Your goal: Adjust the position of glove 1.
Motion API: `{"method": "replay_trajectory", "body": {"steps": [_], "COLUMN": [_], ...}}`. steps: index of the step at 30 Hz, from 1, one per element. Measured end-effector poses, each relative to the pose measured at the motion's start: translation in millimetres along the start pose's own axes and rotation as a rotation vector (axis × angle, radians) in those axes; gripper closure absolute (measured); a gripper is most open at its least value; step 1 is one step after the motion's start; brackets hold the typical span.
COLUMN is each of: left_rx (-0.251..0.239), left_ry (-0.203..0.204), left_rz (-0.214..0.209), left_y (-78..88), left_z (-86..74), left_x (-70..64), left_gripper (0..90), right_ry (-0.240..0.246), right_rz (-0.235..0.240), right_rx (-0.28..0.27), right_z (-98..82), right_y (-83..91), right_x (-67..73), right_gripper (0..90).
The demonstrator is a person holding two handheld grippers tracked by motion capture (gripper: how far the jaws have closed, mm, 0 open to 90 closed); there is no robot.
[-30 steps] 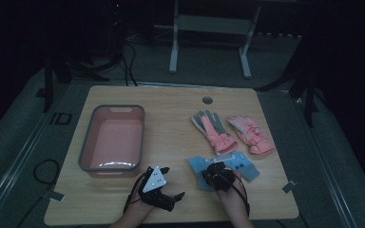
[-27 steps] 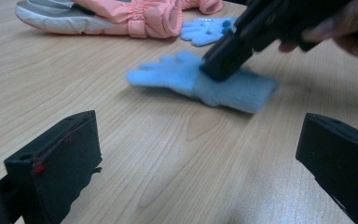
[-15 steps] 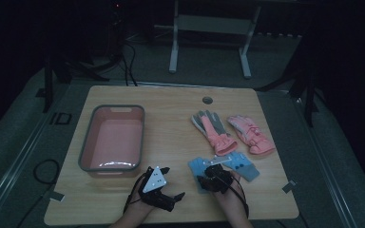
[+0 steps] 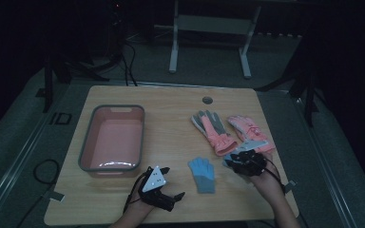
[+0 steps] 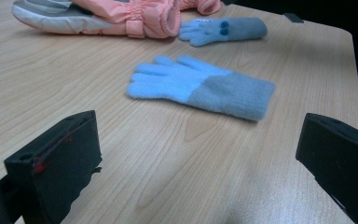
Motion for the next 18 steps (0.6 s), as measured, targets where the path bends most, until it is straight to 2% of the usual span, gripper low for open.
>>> {"method": "replay_trajectory", "body": {"steps": [1, 3, 6, 11, 15, 17, 18], "left_rx": [0.000, 0.001, 0.001, 0.001, 0.000, 0.001, 0.002], "left_ry": [0.000, 0.000, 0.001, 0.001, 0.003, 0.002, -0.001], "left_rz": [0.000, 0.001, 0.001, 0.002, 0.002, 0.002, 0.003], "left_y": [-0.1, -0.2, -0.2, -0.2, -0.2, -0.2, -0.2], "left_z": [0.0, 0.0, 0.0, 0.0, 0.0, 0.0, -0.1], "left_x": [0.0, 0.0, 0.0, 0.0, 0.1, 0.1, 0.0], "left_gripper": [0.0, 0.0, 0.0, 0.0, 0.0, 0.0, 0.0], "right_ry": [0.007, 0.018, 0.015, 0.017, 0.031, 0.024, 0.015], "right_rz": [0.000, -0.024, -0.001, 0.042, 0.039, 0.055, 0.061], "right_rx": [0.028, 0.049, 0.067, 0.067, 0.076, 0.078, 0.109], "right_z": [-8.8, -16.9, -29.2, -45.6, -52.5, -54.1, -63.4], "right_y": [6.5, 9.6, 10.2, 2.6, -5.2, -7.1, -14.3], "right_x": [-18.9, -32.2, -44.4, -55.5, -59.8, -59.1, -58.1], "right_gripper": [66.4, 66.5, 65.6, 62.4, 62.1, 61.9, 61.5]}}
Point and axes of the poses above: each handheld gripper's, and its own axes: y roughly backward along the jaws, z roughly out of its top, x roughly to its left, the point moved 8 cm from there along -y, roughly forward along the jaws, and after that the axes turned 9 degrees about -x, right-handed, at the moved point
